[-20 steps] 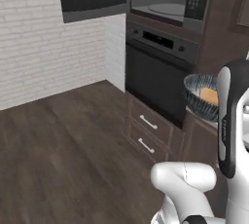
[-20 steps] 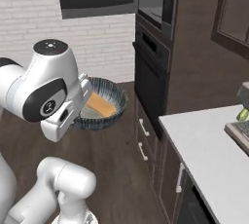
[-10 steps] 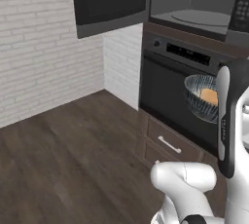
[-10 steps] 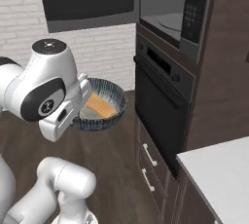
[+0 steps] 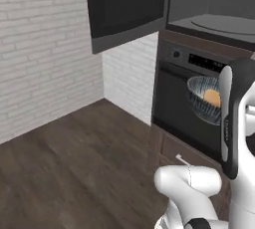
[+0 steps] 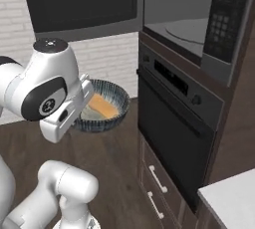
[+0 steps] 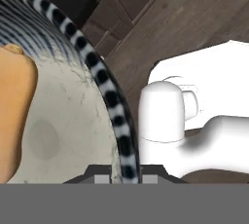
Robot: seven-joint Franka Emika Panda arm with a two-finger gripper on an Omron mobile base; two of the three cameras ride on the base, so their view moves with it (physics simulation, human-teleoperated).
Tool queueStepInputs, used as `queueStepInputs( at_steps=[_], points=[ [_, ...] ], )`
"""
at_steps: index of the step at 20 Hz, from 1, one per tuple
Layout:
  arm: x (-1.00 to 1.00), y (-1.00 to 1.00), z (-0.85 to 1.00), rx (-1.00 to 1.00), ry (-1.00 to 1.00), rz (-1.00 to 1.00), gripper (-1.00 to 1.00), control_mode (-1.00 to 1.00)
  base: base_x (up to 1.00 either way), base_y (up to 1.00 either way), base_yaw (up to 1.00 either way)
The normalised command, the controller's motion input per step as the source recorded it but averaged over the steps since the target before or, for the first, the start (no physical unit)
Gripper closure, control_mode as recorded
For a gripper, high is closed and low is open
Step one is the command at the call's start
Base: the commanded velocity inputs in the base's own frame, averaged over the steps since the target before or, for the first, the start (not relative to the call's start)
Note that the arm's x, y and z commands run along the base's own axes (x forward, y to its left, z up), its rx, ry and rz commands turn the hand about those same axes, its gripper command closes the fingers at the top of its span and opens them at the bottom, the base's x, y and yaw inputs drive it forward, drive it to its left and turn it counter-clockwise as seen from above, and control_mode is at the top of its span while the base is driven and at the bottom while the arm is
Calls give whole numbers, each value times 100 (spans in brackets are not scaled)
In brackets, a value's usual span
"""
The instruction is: Pick the squash from the sink and place it in the bowl. Then pick the bowl and place it in the microwave. Then close the microwave door and press the start button.
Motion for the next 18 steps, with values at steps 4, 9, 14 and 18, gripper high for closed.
queueStepInputs(
  at_steps=[4,9,14,18],
  points=[
    [0,0,0,0,0,0,100,100,24,-8,-47],
    [0,0,0,0,0,0,100,100,40,4,-57],
    [0,0,0,0,0,0,100,100,59,11,-39],
    [0,0,0,0,0,0,100,100,87,36,-16]
  ],
)
